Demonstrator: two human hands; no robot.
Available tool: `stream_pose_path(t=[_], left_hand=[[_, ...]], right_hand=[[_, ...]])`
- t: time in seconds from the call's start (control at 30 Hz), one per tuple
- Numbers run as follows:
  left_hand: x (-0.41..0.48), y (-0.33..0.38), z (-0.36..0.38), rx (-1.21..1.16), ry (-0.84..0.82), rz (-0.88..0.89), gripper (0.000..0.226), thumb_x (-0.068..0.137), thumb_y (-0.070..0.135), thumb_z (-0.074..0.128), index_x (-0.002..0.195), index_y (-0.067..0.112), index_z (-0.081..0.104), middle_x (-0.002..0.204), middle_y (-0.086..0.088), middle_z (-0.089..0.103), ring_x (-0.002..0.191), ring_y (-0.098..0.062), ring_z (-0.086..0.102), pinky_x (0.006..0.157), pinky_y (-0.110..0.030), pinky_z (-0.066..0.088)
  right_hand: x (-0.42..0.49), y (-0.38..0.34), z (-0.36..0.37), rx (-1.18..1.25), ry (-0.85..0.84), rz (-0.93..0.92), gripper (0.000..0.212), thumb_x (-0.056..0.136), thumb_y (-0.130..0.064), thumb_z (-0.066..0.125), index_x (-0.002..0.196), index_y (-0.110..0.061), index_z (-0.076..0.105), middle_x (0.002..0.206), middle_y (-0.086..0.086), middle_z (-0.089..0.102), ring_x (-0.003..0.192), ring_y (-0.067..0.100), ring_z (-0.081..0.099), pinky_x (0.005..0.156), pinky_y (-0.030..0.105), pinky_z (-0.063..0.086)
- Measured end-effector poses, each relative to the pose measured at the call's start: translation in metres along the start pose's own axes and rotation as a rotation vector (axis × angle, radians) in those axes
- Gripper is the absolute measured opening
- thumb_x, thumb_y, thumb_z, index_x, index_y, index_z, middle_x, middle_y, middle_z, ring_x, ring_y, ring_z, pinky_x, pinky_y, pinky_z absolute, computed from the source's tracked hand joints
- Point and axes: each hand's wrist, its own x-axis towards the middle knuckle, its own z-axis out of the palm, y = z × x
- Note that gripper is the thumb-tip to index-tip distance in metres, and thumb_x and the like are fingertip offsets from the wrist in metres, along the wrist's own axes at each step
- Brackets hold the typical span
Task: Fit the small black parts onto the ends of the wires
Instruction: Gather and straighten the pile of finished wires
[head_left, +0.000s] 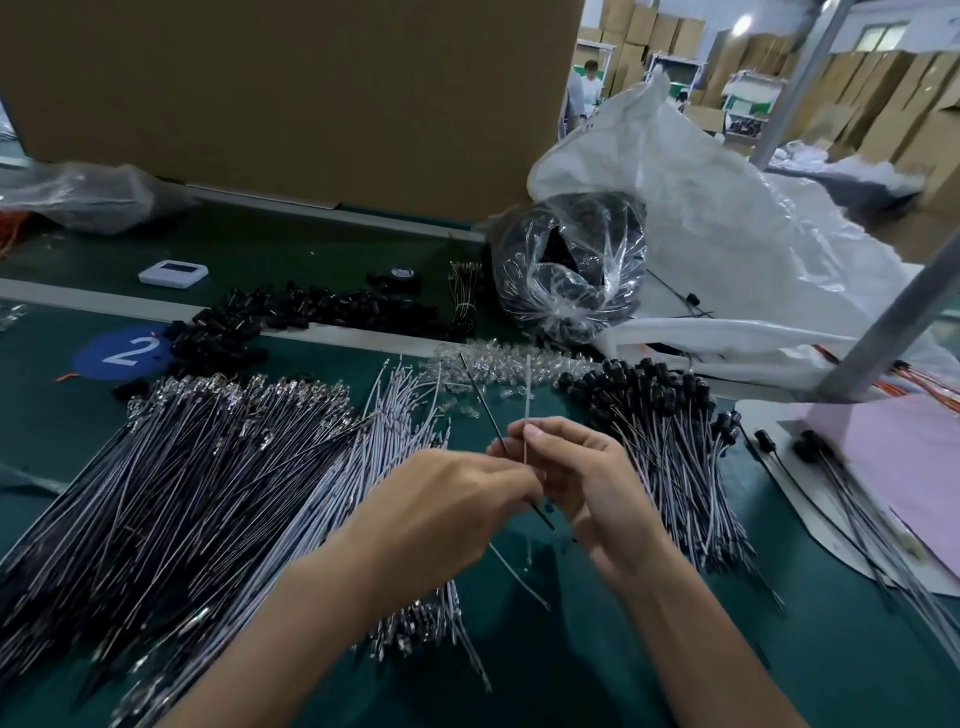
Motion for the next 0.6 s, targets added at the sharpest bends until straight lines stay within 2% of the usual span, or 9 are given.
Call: stream_pose_path(t=[0.17,0.23,0.3,0.43,0.5,0.57,0.6], left_hand=[[-0.001,-0.002,0.006,-0.007,-0.085,0.025,0.009,0.088,0.002,0.064,0.088,0.009,0.069,0.086,0.000,0.072,0.071,-0.024,0.068,0.056,-0.037,0.055],[-0.002,-0.003,0.008,-0.006,-0.113,0.017,0.012,0.087,-0.001,0.064,0.089,0.010,0.069,0.087,0.000,0.072,0.073,-0.023,0.068,0.058,-0.038,0.055],[-0.002,-0.001,0.007,-0.020,-0.100,-0.004,0.020,0.085,-0.004,0.064,0.094,0.013,0.071,0.091,0.002,0.073,0.077,-0.023,0.069,0.060,-0.038,0.056],[0.001,0.006,-0.011,-0.142,-0.034,-0.088,0.028,0.085,0.010,0.063,0.106,0.026,0.073,0.097,0.011,0.076,0.081,-0.012,0.072,0.067,-0.032,0.058],[0.003,-0.007,-0.031,-0.135,0.011,-0.203,0.023,0.090,0.021,0.061,0.108,0.031,0.073,0.097,0.014,0.076,0.074,-0.002,0.071,0.068,-0.030,0.060],[0.009,-0.038,-0.055,0.138,-0.019,-0.436,0.024,0.092,0.029,0.056,0.111,0.037,0.069,0.101,0.012,0.074,0.066,0.000,0.066,0.063,-0.029,0.059],[0.014,-0.059,-0.066,0.321,-0.058,-0.604,0.023,0.094,0.030,0.055,0.112,0.037,0.067,0.104,0.007,0.073,0.074,-0.008,0.066,0.066,-0.031,0.057]], right_hand=[[0.000,0.003,0.002,-0.053,-0.002,0.064,0.016,0.071,-0.021,0.070,0.080,-0.009,0.076,0.090,0.019,0.074,0.075,0.023,0.068,0.061,0.025,0.054],[0.000,0.005,0.002,-0.043,0.001,0.061,0.009,0.079,-0.015,0.069,0.079,-0.010,0.076,0.087,0.019,0.074,0.073,0.021,0.069,0.057,0.023,0.054],[0.001,0.007,0.003,-0.039,0.027,0.032,0.011,0.086,-0.010,0.066,0.080,-0.008,0.075,0.082,0.018,0.073,0.069,0.020,0.069,0.055,0.021,0.053],[0.005,0.013,0.003,-0.070,0.125,-0.071,0.006,0.090,-0.004,0.064,0.090,-0.001,0.069,0.074,0.013,0.073,0.064,0.017,0.069,0.056,0.021,0.053],[0.005,0.014,0.001,-0.141,0.165,-0.116,0.004,0.091,-0.004,0.063,0.093,-0.001,0.066,0.074,0.010,0.074,0.059,0.014,0.066,0.049,0.019,0.049],[0.006,0.014,-0.001,-0.231,0.198,-0.163,0.003,0.092,-0.004,0.063,0.094,-0.003,0.065,0.076,0.010,0.074,0.054,0.010,0.062,0.045,0.018,0.045],[0.007,0.014,-0.003,-0.281,0.213,-0.183,0.003,0.093,-0.005,0.063,0.094,-0.005,0.065,0.076,0.009,0.074,0.053,0.009,0.060,0.044,0.017,0.043]])
